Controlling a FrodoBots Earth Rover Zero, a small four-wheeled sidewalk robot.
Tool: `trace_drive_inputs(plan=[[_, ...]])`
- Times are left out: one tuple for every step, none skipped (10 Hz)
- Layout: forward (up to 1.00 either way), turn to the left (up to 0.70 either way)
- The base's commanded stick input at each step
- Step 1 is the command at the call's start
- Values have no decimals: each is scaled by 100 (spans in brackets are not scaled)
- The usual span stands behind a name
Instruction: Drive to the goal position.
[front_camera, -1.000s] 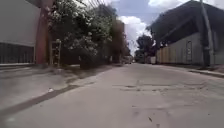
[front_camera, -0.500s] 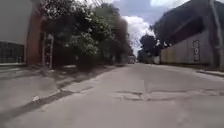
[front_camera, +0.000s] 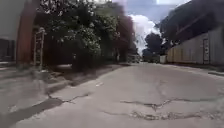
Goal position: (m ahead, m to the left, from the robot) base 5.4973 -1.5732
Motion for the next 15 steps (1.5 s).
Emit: trace_drive_inputs(plan=[[100, -3], [100, -3], [100, -3], [100, -18], [100, -40], [100, -40], [100, -40], [100, -40], [100, -40], [100, -40], [100, -40], [100, -40], [100, -40], [100, -40], [100, -40]])
